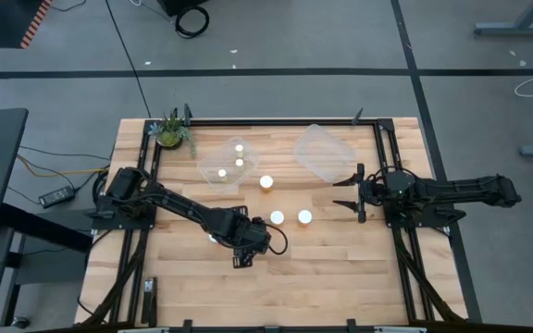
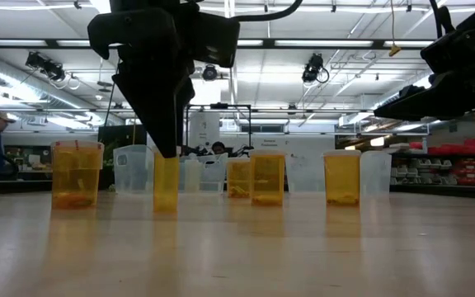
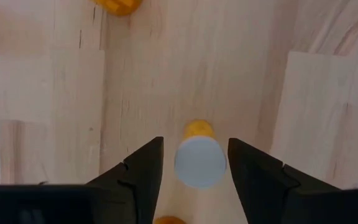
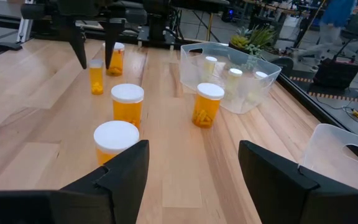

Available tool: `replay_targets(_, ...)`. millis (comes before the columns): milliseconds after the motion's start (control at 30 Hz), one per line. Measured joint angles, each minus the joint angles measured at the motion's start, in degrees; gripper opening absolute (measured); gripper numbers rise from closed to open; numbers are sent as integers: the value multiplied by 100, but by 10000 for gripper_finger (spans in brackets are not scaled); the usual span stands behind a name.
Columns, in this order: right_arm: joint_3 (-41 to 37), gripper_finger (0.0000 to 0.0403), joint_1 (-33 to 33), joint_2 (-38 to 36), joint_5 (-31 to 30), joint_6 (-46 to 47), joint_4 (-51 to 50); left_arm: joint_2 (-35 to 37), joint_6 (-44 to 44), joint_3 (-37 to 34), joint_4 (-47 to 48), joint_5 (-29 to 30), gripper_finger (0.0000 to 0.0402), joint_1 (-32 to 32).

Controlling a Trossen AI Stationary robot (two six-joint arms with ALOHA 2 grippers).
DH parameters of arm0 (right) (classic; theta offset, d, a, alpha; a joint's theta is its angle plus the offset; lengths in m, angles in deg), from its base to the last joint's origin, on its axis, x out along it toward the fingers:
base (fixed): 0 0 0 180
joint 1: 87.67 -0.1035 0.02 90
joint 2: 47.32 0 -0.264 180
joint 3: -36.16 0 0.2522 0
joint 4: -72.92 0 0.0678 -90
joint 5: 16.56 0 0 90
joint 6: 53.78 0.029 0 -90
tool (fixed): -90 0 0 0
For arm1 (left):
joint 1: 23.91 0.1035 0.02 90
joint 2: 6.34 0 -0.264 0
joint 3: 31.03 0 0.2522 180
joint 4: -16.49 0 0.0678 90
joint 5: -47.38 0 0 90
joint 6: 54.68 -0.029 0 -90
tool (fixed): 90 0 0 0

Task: Pick and place medicine bottles into bin by pill shape (circle, oval)
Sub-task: Put the small orange pill bottle into the left transparent bin

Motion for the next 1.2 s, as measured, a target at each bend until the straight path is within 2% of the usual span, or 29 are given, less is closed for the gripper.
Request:
replay_targets(533,0,255,0,2,0,0,0,4,-3,0,2,-2,123,2)
replay_targets(1067,0,255,0,2,-2,-1,0,9,1,7,126,-110,124,76)
replay_targets(1200,0,255,0,2,-2,0,0,7,-17,201,447,-126,129,108)
